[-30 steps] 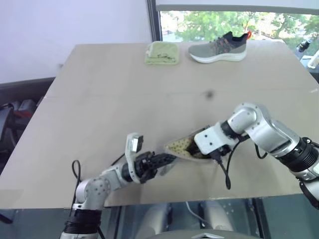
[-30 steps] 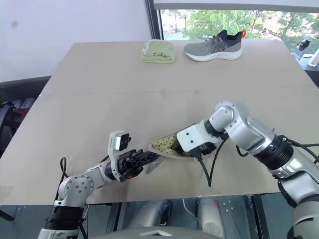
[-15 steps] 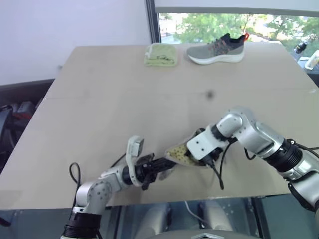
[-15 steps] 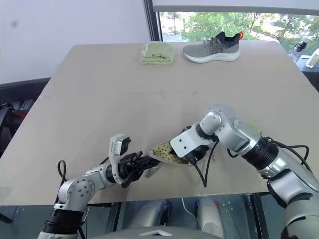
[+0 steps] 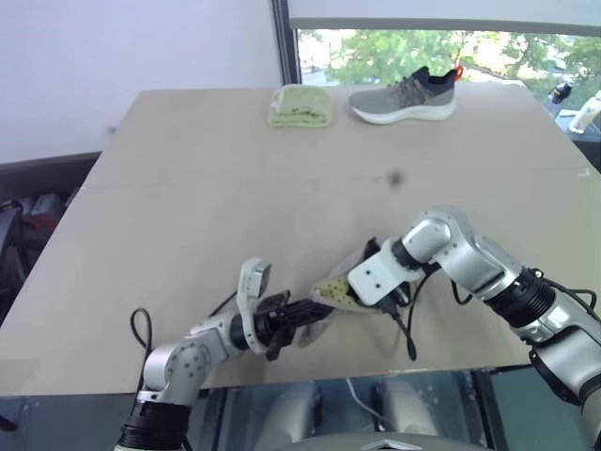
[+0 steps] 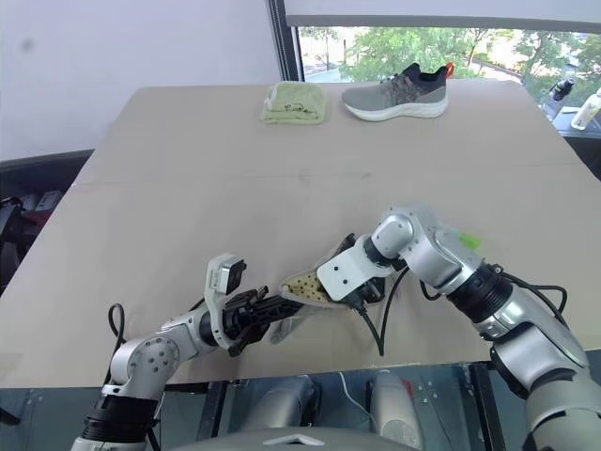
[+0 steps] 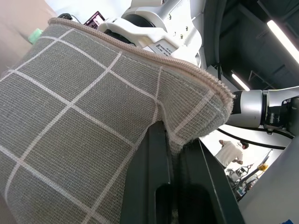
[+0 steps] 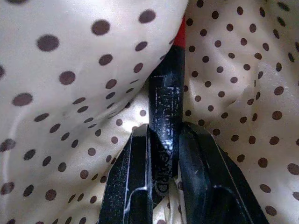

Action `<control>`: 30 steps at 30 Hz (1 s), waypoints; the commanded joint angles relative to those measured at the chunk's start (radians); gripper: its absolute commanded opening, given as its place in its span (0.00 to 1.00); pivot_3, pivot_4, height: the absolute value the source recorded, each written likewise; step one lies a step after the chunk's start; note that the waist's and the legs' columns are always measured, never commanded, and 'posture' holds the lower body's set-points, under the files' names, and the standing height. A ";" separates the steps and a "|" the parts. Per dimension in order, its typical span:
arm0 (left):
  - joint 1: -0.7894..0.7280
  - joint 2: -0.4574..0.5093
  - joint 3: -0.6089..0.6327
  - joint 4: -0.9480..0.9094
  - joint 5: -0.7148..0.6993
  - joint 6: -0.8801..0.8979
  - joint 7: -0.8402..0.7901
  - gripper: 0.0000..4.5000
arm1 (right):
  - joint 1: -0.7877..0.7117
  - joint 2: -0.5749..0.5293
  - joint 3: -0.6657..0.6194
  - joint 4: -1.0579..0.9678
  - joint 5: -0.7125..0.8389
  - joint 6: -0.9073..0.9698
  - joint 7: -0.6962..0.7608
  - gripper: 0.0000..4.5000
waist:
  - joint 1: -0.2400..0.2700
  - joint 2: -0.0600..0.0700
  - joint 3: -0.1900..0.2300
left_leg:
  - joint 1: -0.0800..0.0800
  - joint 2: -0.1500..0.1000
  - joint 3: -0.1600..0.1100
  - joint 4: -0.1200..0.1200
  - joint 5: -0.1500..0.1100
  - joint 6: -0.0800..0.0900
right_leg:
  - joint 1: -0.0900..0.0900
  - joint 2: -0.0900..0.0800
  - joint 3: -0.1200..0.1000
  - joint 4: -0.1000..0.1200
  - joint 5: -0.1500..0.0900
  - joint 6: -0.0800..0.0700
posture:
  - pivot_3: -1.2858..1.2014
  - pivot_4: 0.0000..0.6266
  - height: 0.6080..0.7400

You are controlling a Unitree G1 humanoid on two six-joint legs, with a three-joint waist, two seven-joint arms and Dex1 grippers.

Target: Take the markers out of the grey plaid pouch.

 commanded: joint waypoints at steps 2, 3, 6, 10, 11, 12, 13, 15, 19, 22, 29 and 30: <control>-0.002 0.010 0.009 -0.007 0.009 -0.030 -0.021 0.00 | 0.035 0.017 -0.044 0.013 0.047 0.025 -0.023 0.06 | 0.000 0.000 0.000 | 0.000 0.000 0.000 0.000 0.000 0.000 | 0.000 0.000 0.000 0.000 0.000 0.000 | 0.52 0.24 1.00; -0.003 0.015 0.021 -0.004 0.013 -0.038 -0.022 0.00 | 0.038 0.014 -0.072 0.004 0.062 0.044 -0.029 0.06 | 0.001 0.000 0.000 | 0.000 0.000 0.000 0.000 0.000 0.000 | 0.000 0.000 0.000 0.000 0.000 0.000 | 0.52 0.24 1.00; -0.021 0.036 0.055 0.007 0.017 -0.058 -0.027 0.00 | 0.047 -0.001 -0.141 -0.047 0.125 0.129 -0.020 0.06 | 0.005 0.001 0.001 | -0.002 0.000 0.000 0.000 0.000 -0.001 | -0.001 0.000 0.000 -0.001 0.000 0.000 | 0.52 0.24 1.00; -0.040 0.105 0.069 0.025 0.051 -0.094 -0.071 0.00 | 0.047 -0.043 -0.228 -0.106 0.222 0.231 -0.005 0.06 | 0.009 0.002 0.002 | -0.006 0.000 0.000 0.000 0.000 -0.001 | -0.005 -0.001 0.000 -0.001 0.000 0.000 | 0.52 0.24 1.00; -0.047 0.120 0.073 0.034 0.060 -0.103 -0.082 0.00 | 0.048 -0.057 -0.248 -0.111 0.241 0.243 -0.006 0.06 | 0.009 0.002 0.002 | -0.006 0.000 0.000 0.000 -0.001 -0.001 | -0.005 -0.001 0.000 -0.002 0.000 0.000 | 0.52 0.24 1.00; -0.056 0.131 0.080 0.045 0.063 -0.108 -0.087 0.00 | 0.049 -0.069 -0.264 -0.116 0.258 0.254 -0.007 0.06 | 0.009 0.002 0.003 | -0.007 0.000 0.000 0.000 -0.001 -0.001 | -0.005 -0.001 0.000 -0.003 0.000 0.000 | 0.52 0.24 1.00; -0.067 0.137 0.088 0.056 0.063 -0.112 -0.091 0.00 | 0.050 -0.078 -0.276 -0.121 0.273 0.265 -0.008 0.06 | 0.009 0.003 0.003 | -0.008 0.000 0.000 0.000 -0.001 -0.002 | -0.005 -0.001 -0.001 -0.004 0.000 0.000 | 0.52 0.24 1.00; -0.086 0.147 0.097 0.075 0.064 -0.116 -0.097 0.00 | 0.053 -0.092 -0.297 -0.137 0.305 0.289 -0.012 0.06 | 0.009 0.003 0.003 | -0.011 0.000 0.000 0.000 -0.001 -0.002 | -0.009 -0.001 -0.001 -0.005 0.000 0.000 | 0.52 0.24 1.00; -0.098 0.159 0.085 0.090 0.076 -0.124 -0.116 0.00 | 0.063 -0.094 -0.346 -0.165 0.390 0.369 -0.041 0.06 | 0.008 0.003 0.003 | -0.015 0.000 -0.001 0.000 -0.001 -0.002 | -0.011 -0.001 -0.001 -0.005 0.000 0.000 | 0.52 0.24 1.00; -0.102 0.157 0.065 0.083 0.079 -0.121 -0.123 0.00 | 0.065 -0.086 -0.369 -0.174 0.425 0.420 -0.083 0.06 | 0.007 0.003 0.003 | -0.015 0.000 -0.001 0.000 -0.001 -0.002 | -0.011 -0.001 -0.001 -0.005 0.000 0.000 | 0.52 0.24 1.00; -0.082 0.142 0.012 0.001 0.072 -0.106 -0.123 0.00 | 0.084 -0.005 -0.424 -0.194 0.522 0.552 -0.221 0.06 | 0.008 0.003 0.004 | -0.015 0.000 -0.001 0.000 -0.001 -0.002 | -0.011 -0.001 -0.001 -0.005 0.000 0.000 | 0.52 0.24 1.00; -0.080 0.141 0.009 -0.004 0.072 -0.106 -0.122 0.00 | 0.086 0.003 -0.432 -0.198 0.539 0.566 -0.228 0.06 | 0.008 0.003 0.004 | -0.015 0.000 -0.001 0.000 -0.001 -0.002 | -0.011 -0.001 -0.001 -0.005 0.000 0.000 | 0.52 0.24 1.00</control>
